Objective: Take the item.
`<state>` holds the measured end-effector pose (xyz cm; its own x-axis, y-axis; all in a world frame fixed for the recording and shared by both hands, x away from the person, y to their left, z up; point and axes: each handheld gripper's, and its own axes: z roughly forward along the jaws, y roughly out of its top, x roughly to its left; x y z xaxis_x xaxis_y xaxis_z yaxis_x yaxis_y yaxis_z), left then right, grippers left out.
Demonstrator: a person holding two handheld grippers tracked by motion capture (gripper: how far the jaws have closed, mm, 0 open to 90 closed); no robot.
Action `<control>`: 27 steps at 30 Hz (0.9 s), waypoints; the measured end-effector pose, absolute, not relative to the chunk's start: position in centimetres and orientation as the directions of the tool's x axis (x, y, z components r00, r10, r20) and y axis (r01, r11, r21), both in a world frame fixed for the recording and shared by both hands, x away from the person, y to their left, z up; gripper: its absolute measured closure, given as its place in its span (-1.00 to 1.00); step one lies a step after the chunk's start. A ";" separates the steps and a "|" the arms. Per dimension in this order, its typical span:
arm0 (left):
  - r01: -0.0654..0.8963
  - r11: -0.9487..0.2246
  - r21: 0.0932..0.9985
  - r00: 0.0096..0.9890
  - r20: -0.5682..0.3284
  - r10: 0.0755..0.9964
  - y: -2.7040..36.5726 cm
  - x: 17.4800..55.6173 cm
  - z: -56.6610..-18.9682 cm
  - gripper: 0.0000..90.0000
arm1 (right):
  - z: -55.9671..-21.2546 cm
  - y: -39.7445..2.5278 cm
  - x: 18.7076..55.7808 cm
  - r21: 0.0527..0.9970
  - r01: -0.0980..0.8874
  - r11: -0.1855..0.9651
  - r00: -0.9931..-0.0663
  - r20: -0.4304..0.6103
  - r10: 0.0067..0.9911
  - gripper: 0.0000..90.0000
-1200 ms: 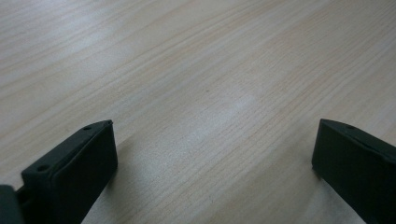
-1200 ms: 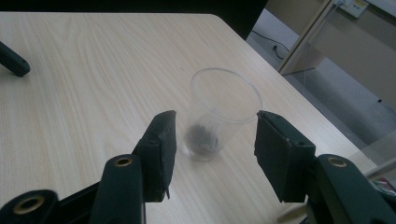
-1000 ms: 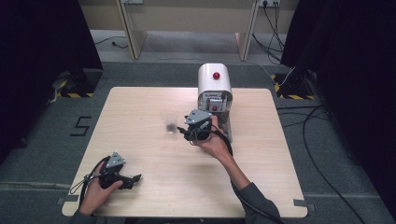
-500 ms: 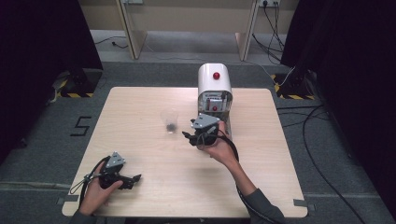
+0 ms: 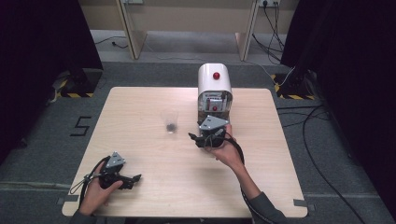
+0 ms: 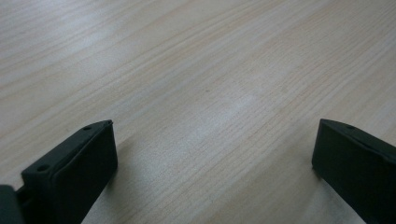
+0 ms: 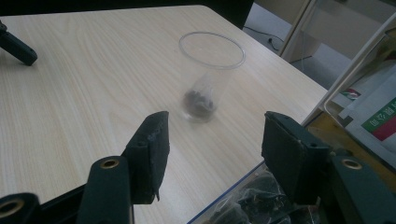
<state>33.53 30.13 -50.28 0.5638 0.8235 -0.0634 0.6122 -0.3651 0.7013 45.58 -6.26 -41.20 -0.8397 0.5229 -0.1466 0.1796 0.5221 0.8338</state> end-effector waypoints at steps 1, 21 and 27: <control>0.612 -0.365 0.701 0.564 -0.063 0.824 30.1 33.5 -50.3 -1.00 | -41.2 -6.3 45.6 0.835 0.178 0.520 -0.838 -0.148 0.525 -0.06; 0.612 -0.365 0.701 0.564 -0.063 0.824 30.1 33.5 -50.3 -1.00 | -40.9 -8.7 45.1 0.832 0.191 0.520 -0.823 -0.154 0.548 -0.09; 0.612 -0.365 0.701 0.564 -0.064 0.824 30.1 33.5 -50.3 -1.00 | -41.0 -9.2 45.0 0.833 0.202 0.515 -0.819 -0.144 0.555 -0.10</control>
